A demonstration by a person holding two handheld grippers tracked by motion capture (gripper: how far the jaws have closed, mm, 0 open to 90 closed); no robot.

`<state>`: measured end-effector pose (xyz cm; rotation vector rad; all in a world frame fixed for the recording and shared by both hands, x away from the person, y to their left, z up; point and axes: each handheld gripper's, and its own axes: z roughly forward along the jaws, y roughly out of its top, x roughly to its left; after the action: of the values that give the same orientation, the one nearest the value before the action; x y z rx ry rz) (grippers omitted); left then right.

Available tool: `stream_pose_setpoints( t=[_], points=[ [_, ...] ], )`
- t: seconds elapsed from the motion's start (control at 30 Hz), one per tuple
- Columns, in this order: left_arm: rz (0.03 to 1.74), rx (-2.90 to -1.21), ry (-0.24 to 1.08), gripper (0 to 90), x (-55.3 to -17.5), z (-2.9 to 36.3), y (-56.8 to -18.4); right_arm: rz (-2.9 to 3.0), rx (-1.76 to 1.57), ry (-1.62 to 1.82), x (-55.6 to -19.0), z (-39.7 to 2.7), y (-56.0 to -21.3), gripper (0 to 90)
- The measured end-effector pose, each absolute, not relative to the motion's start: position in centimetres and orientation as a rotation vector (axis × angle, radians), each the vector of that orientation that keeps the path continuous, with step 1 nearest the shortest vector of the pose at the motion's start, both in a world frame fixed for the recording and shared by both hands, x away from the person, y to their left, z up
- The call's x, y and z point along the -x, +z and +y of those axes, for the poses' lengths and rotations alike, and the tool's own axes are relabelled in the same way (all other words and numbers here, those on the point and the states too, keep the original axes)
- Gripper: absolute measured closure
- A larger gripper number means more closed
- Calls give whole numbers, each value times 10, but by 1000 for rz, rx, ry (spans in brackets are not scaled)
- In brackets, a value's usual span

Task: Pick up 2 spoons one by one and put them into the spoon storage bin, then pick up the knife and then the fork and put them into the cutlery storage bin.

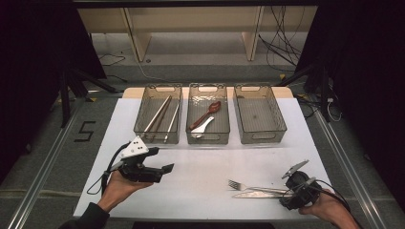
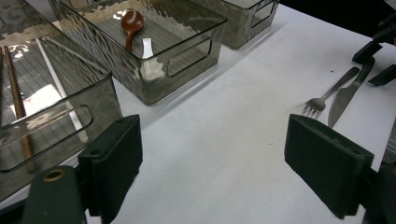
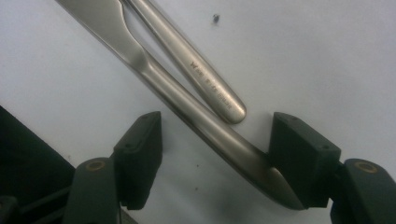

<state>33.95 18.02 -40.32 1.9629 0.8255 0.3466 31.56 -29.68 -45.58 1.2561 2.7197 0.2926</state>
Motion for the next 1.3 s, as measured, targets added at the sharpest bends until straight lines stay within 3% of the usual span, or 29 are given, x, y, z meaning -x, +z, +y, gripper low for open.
stream_pose_setpoints(
  t=[0.33,1.3],
  points=[
    [829,-1960,348,186,-339,181,-403,2771,-1172,205,-309,-289,-452,549],
    [834,-1968,350,186,-337,182,-405,2882,-816,96,-306,-261,-451,719]
  ],
)
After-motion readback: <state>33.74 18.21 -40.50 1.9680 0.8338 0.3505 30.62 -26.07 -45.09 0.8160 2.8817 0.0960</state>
